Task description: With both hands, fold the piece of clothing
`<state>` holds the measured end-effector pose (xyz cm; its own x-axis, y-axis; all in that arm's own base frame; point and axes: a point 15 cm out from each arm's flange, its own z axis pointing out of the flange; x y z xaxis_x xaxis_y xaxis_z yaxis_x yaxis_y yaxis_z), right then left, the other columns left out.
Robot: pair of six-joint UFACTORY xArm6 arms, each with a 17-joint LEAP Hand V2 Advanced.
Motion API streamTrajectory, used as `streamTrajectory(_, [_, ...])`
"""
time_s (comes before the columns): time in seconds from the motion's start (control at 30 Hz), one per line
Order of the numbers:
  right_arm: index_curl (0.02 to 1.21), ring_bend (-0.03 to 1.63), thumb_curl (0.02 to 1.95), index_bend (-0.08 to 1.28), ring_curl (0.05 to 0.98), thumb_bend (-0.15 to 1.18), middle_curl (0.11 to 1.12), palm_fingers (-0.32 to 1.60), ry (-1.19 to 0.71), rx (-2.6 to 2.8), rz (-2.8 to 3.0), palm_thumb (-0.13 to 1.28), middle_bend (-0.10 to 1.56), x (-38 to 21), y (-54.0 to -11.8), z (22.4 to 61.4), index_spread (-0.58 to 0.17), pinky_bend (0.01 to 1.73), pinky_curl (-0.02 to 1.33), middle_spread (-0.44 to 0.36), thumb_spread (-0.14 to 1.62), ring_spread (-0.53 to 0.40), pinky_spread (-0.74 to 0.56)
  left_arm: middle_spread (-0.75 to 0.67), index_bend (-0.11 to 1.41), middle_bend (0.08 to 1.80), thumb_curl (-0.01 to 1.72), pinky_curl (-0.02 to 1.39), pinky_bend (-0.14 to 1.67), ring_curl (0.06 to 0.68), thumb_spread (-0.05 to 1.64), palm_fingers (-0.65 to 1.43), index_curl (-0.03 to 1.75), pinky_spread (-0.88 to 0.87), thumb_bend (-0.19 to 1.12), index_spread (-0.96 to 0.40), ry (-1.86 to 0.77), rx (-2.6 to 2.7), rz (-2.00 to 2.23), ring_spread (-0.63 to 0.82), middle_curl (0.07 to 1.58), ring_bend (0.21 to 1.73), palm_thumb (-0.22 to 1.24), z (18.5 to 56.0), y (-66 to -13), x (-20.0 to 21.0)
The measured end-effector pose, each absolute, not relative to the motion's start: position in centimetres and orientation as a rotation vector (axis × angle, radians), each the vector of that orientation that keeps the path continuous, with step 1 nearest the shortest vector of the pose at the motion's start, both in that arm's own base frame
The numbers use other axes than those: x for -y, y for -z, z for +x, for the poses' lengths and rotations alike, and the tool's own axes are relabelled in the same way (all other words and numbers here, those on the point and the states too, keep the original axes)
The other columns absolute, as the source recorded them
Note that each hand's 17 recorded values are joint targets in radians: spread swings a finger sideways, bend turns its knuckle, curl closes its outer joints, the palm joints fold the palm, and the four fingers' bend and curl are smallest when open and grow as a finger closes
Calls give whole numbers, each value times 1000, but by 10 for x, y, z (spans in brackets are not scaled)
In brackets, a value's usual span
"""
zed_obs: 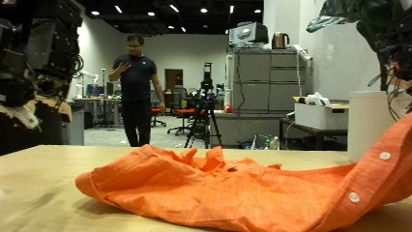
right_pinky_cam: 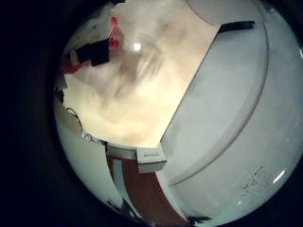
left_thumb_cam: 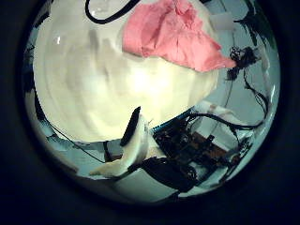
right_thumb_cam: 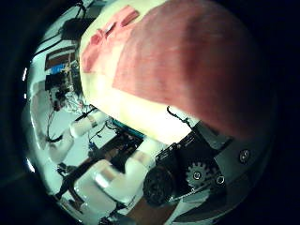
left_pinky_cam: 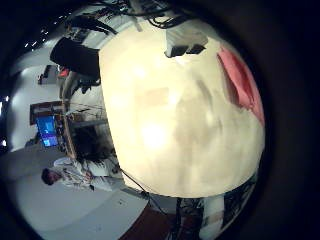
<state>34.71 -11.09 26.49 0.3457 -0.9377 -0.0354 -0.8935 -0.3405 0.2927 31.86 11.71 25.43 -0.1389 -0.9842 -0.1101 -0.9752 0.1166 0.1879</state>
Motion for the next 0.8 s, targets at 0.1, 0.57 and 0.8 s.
streamTrajectory(0.1, [750,1339,728,1095,687,82,761,1121,262,1642,2428,1088,1316,97,-277,354,-218,1214,780,-117,1170,-204,-284,322,156,193,258,302,437,223,1159,-6,273,386,-17,115,335,2317,2037,513,293,519,351,313,-255,-119])
streamTrajectory(0.57, [756,1331,789,1124,697,51,754,1131,127,1294,2872,1106,1314,-91,-346,396,-212,1206,799,-115,1186,-205,-274,256,158,187,258,307,433,220,1158,-2,274,373,-17,115,310,2212,2107,493,308,510,351,303,-236,-156])
streamTrajectory(0.8, [759,1338,815,1101,703,36,754,1118,87,1019,3015,1114,1324,-210,-323,416,-217,1207,809,-114,1188,-205,-273,277,153,186,260,310,441,222,1161,-11,275,368,-17,115,313,2157,2145,490,302,519,354,284,-233,-172])
